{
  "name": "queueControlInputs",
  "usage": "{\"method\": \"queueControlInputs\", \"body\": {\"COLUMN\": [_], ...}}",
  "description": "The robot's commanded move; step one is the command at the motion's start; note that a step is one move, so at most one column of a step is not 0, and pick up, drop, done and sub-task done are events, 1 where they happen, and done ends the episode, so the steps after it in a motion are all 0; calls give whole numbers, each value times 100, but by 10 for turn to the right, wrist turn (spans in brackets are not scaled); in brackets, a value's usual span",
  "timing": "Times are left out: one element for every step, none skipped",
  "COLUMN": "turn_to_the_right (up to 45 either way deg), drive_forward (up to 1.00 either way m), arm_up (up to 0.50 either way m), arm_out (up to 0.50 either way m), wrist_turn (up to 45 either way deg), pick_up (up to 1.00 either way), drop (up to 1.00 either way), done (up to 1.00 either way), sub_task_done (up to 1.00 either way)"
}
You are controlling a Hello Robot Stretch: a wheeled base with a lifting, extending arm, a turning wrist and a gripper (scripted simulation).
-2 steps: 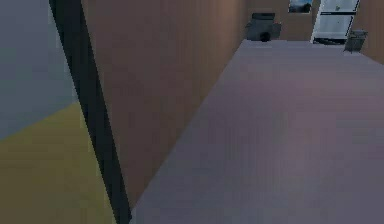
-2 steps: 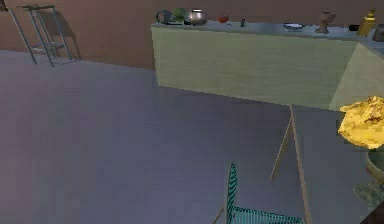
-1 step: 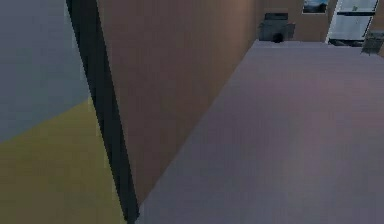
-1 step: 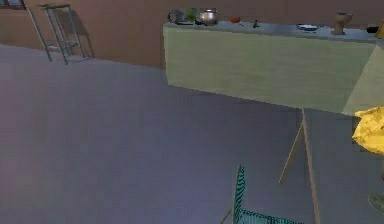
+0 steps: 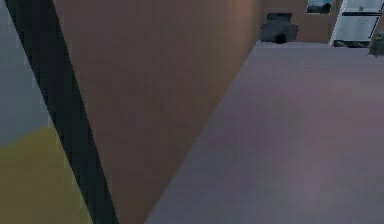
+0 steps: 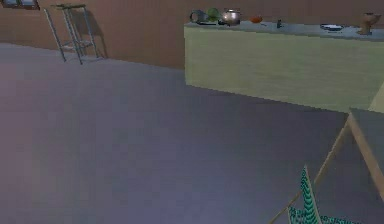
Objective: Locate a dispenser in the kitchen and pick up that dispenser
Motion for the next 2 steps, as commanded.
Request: {"method": "queueControlInputs", "body": {"turn_to_the_right": [450, 120], "drive_forward": [0, 0], "arm_up": [0, 0], "arm_out": [0, 0], "wrist_turn": [0, 0], "pick_up": [0, 0], "drop": [0, 0], "done": [0, 0], "sub_task_done": [0, 0]}}
